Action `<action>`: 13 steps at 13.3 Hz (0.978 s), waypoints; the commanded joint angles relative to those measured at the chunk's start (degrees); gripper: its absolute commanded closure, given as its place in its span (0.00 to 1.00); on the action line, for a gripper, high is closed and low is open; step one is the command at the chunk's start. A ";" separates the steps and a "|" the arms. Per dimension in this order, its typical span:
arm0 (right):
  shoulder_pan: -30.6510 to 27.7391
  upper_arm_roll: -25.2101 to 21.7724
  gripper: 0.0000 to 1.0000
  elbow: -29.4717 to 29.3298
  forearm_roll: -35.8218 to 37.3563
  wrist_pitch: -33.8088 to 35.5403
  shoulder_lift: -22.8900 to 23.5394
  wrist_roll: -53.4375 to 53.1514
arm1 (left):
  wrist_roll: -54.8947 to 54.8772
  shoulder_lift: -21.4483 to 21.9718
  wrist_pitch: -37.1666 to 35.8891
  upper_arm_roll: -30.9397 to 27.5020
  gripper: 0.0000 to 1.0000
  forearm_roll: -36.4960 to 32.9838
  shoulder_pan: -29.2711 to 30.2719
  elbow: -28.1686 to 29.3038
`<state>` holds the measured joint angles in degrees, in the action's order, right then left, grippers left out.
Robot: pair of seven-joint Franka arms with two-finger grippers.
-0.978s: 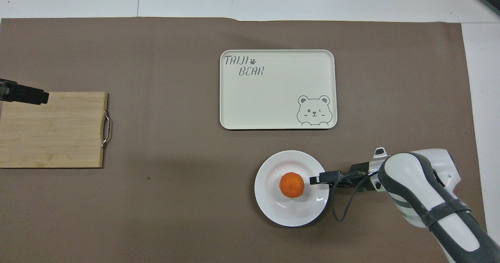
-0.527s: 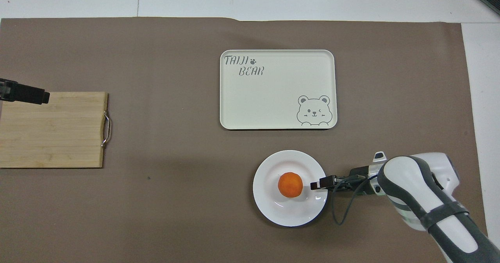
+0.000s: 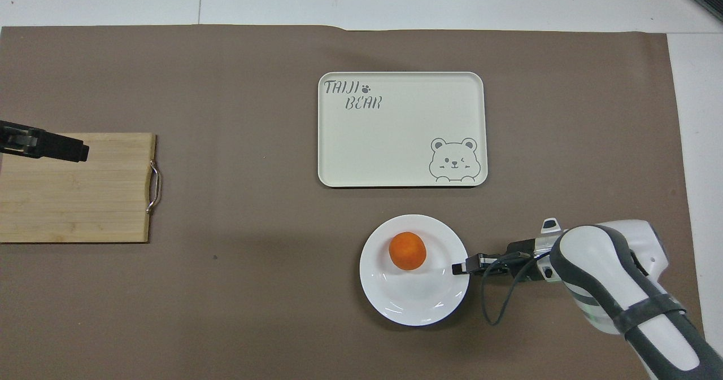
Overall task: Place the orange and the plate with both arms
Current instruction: 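Lift the plate with the right gripper and carry it onto the tray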
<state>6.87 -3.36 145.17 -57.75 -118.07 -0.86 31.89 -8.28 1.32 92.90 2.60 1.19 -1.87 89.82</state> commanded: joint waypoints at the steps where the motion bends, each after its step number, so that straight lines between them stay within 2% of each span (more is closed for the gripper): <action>1: -1.24 0.02 1.00 -4.01 -0.53 2.84 1.30 5.45 | 1.78 1.58 -0.18 -0.40 0.00 -2.50 -1.12 1.50; 4: -2.47 -0.07 1.00 -6.73 -0.44 5.13 1.30 9.59 | 1.86 1.67 -2.27 -0.40 0.00 -3.57 -1.47 1.41; 8: -4.49 -0.16 1.00 -12.00 -1.40 9.96 1.74 9.25 | 3.89 2.98 -7.20 -0.31 0.00 -3.30 -1.47 2.29; 11: -5.73 -0.16 1.00 -19.72 -1.49 13.91 5.50 5.84 | 3.71 2.99 -6.42 -0.31 0.00 -2.78 -1.21 2.38; 13: -5.73 -0.07 1.00 -25.08 -1.49 13.92 8.66 1.53 | 3.10 2.81 -5.11 -0.31 0.00 -1.90 -0.95 2.38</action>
<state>1.77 -3.70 126.74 -57.74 -106.37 3.10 36.67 -5.39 2.76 86.39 2.63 -0.81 -2.55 90.38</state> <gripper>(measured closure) 0.952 0.000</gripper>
